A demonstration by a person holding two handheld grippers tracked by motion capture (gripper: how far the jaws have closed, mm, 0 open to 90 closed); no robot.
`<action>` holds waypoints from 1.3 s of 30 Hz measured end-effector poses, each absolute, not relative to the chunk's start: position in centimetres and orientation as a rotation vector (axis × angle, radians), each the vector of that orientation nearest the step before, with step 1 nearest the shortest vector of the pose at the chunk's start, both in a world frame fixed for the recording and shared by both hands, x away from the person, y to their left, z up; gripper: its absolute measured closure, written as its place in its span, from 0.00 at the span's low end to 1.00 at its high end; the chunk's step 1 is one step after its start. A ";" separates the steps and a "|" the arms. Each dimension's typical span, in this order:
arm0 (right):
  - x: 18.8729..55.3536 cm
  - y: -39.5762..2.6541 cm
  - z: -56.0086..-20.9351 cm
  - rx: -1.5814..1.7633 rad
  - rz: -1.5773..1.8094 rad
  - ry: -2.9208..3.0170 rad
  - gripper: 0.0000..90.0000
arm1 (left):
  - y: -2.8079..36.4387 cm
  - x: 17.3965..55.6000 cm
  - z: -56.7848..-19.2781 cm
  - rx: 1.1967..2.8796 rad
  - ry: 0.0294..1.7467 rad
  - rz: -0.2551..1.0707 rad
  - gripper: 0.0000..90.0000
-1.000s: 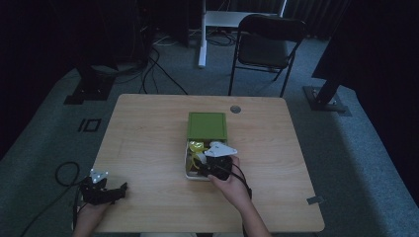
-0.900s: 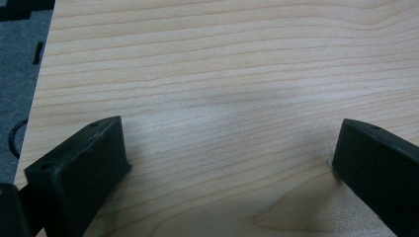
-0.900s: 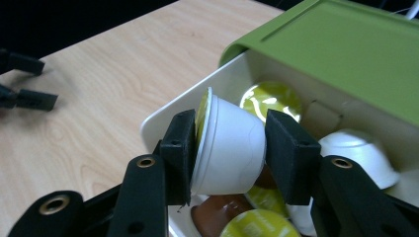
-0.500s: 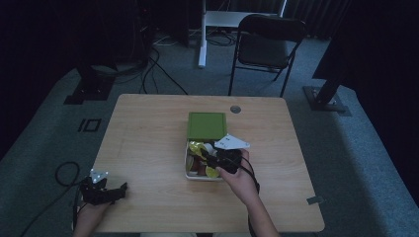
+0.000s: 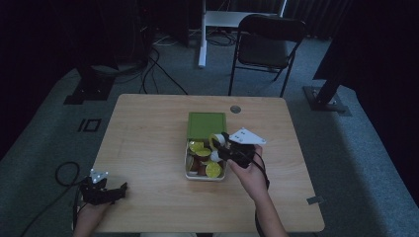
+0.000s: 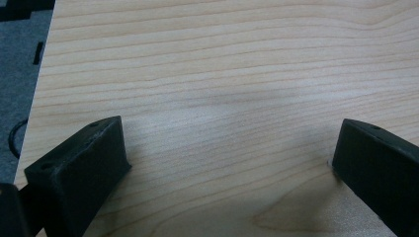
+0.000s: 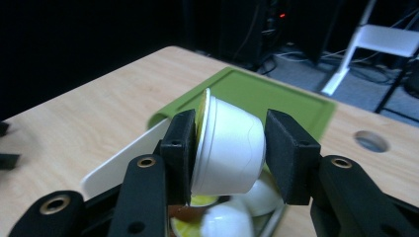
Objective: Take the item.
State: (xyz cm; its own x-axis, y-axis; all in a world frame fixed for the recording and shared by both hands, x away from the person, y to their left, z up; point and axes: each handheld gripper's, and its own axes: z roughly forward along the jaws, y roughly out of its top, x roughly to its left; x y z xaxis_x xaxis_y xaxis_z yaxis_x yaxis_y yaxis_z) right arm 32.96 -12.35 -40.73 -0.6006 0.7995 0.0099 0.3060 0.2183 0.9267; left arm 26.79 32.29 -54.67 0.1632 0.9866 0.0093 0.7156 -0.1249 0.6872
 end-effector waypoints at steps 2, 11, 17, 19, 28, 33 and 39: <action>33.1 -12.9 -40.5 1.024 1.366 2.001 0.62 | 32.3 26.8 -54.7 1.903 1.609 0.651 0.01; 34.5 -15.9 -40.8 1.099 1.320 1.880 0.62 | 32.3 26.8 -54.7 1.905 1.609 0.650 0.01; 35.5 -17.4 -41.4 1.126 1.271 1.850 0.62 | 32.3 26.8 -54.7 1.904 1.609 0.651 0.01; 36.2 -18.1 -42.0 1.139 1.236 1.844 0.63 | 32.3 26.8 -54.7 1.906 1.608 0.650 0.00; 38.3 -19.7 -43.8 1.199 1.200 1.800 0.63 | 32.3 26.8 -54.7 1.906 1.609 0.649 0.01; 39.9 -20.2 -45.4 1.259 1.174 1.814 0.63 | 32.3 26.8 -54.7 1.906 1.609 0.649 0.01; 41.1 -20.1 -47.0 1.318 1.151 1.811 0.62 | 32.3 26.8 -54.7 1.906 1.609 0.649 0.01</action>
State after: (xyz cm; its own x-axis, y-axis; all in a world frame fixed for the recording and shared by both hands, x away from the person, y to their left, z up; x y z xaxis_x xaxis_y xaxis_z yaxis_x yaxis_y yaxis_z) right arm 41.12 -20.14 -46.99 -0.3157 0.9488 0.0136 0.4150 0.1252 0.9011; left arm 26.78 32.30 -54.66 0.1640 0.9864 0.0098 0.7171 -0.1260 0.6855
